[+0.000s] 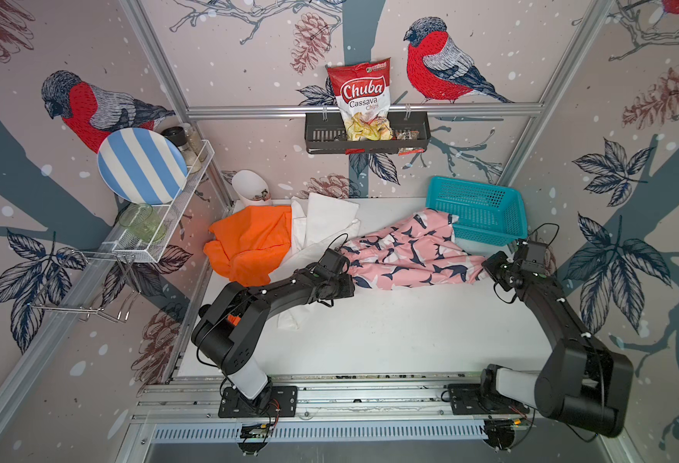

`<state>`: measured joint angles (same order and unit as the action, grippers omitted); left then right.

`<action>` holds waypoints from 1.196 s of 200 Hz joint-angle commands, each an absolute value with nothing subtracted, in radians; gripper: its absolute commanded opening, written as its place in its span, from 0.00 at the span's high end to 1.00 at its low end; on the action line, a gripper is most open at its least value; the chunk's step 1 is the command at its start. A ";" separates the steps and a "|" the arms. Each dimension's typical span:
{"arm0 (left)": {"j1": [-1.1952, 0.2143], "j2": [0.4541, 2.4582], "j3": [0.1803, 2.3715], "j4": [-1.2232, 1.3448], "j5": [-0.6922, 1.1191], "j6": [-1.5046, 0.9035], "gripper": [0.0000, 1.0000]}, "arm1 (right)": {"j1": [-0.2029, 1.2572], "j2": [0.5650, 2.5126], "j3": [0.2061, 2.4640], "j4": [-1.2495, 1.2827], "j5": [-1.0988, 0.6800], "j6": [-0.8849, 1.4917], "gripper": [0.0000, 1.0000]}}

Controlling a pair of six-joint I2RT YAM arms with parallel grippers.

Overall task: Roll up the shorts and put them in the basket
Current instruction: Flatten out the shorts at the center of the board.

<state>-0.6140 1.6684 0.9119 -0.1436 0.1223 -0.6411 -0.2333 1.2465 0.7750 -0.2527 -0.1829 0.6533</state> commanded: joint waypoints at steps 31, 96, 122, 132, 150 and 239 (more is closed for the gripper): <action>-0.620 1.773 1.075 -0.085 0.108 -0.532 0.67 | -0.230 1.232 0.780 -0.254 -0.220 0.623 1.00; -0.630 1.447 1.082 -0.232 0.066 -0.521 1.00 | -0.202 0.985 0.947 -0.484 -0.179 0.563 1.00; -0.630 1.268 1.142 -0.382 0.052 -0.522 1.00 | -0.174 0.859 1.102 -0.562 -0.142 0.573 1.00; -0.630 1.216 1.178 -0.433 0.044 -0.519 1.00 | -0.160 0.836 1.177 -0.588 -0.125 0.573 1.00; -0.630 1.151 1.205 -0.495 0.023 -0.524 1.00 | -0.141 0.831 1.275 -0.614 -0.111 0.573 1.00; -0.614 1.315 0.771 -0.375 0.171 -0.617 1.00 | -0.043 1.044 0.828 -0.474 -0.120 0.558 0.99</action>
